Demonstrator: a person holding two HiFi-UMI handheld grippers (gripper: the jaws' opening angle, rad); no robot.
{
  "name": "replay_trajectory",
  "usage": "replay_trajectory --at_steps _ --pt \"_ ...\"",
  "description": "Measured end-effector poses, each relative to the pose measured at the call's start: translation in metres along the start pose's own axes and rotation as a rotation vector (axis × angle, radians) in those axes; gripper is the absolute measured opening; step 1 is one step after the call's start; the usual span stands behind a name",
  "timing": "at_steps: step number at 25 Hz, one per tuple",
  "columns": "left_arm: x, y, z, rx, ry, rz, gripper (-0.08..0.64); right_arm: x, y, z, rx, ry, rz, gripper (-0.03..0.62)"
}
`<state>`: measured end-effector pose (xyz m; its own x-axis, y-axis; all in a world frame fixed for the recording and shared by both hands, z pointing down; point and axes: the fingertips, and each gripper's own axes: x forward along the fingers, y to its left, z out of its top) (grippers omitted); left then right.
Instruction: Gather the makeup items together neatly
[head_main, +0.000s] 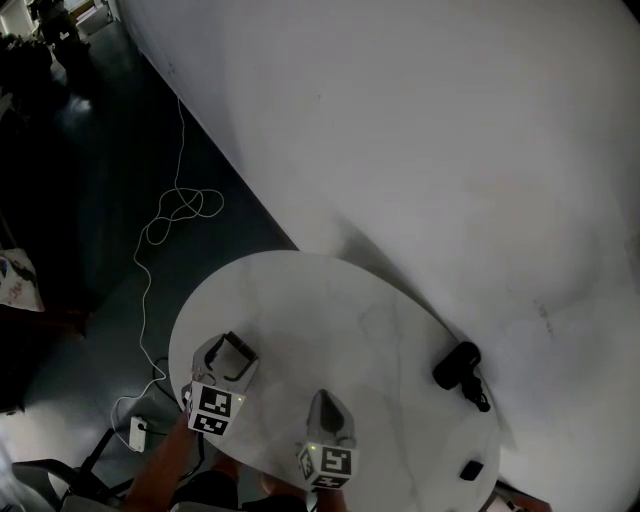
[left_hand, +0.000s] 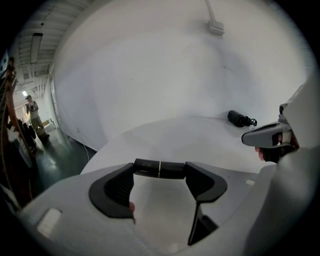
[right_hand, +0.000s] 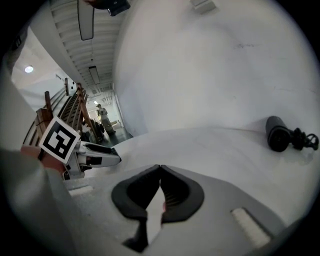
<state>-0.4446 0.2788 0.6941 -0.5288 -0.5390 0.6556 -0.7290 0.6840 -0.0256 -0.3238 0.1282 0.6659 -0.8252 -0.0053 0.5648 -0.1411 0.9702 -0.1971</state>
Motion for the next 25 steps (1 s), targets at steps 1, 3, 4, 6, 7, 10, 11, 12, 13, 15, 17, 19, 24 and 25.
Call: replay_trajectory --at_steps 1,3,4,6,7,10,11,12,13,15,17,19,24,25 --pt "0.003 0.001 -0.003 0.001 0.017 0.001 0.338 0.002 0.001 -0.001 0.002 0.004 0.003 0.005" --pt "0.009 0.002 -0.007 0.003 0.041 -0.002 0.339 0.004 0.002 -0.002 0.005 0.010 0.008 0.005" --pt "0.012 0.002 -0.008 0.005 0.048 -0.006 0.339 0.005 0.003 -0.002 0.007 0.011 0.009 0.005" --pt "0.015 0.002 -0.008 0.007 0.047 -0.013 0.339 0.005 0.003 -0.001 0.009 0.013 0.010 0.005" --pt "0.016 0.001 -0.009 0.005 0.048 -0.016 0.339 0.005 0.002 -0.002 0.011 0.015 0.008 0.005" --pt "0.017 -0.001 -0.009 0.003 0.051 -0.025 0.339 0.004 -0.002 -0.003 0.021 0.019 0.001 0.005" --pt "0.018 -0.003 -0.008 0.004 0.050 -0.029 0.339 0.003 -0.004 -0.003 0.024 0.019 -0.001 0.005" --pt "0.018 -0.004 -0.008 0.004 0.047 -0.034 0.339 0.003 -0.005 -0.003 0.025 0.020 -0.003 0.005" --pt "0.018 -0.005 -0.008 0.003 0.046 -0.040 0.339 0.003 -0.006 -0.004 0.025 0.021 -0.005 0.005" --pt "0.018 -0.007 -0.008 -0.001 0.046 -0.047 0.350 0.002 -0.006 -0.004 0.025 0.021 -0.005 0.005" --pt "0.017 -0.007 -0.009 -0.002 0.046 -0.048 0.361 0.001 -0.006 -0.003 0.023 0.016 -0.005 0.005" --pt "0.014 -0.007 -0.006 0.000 0.039 -0.049 0.364 -0.001 -0.005 -0.002 0.022 0.012 -0.005 0.005" --pt "0.004 -0.005 0.009 0.011 0.003 -0.035 0.364 -0.008 -0.006 0.006 0.014 -0.005 -0.011 0.005" --pt "0.000 -0.004 0.014 0.014 -0.009 -0.027 0.364 -0.010 -0.006 0.009 0.012 -0.011 -0.014 0.005"
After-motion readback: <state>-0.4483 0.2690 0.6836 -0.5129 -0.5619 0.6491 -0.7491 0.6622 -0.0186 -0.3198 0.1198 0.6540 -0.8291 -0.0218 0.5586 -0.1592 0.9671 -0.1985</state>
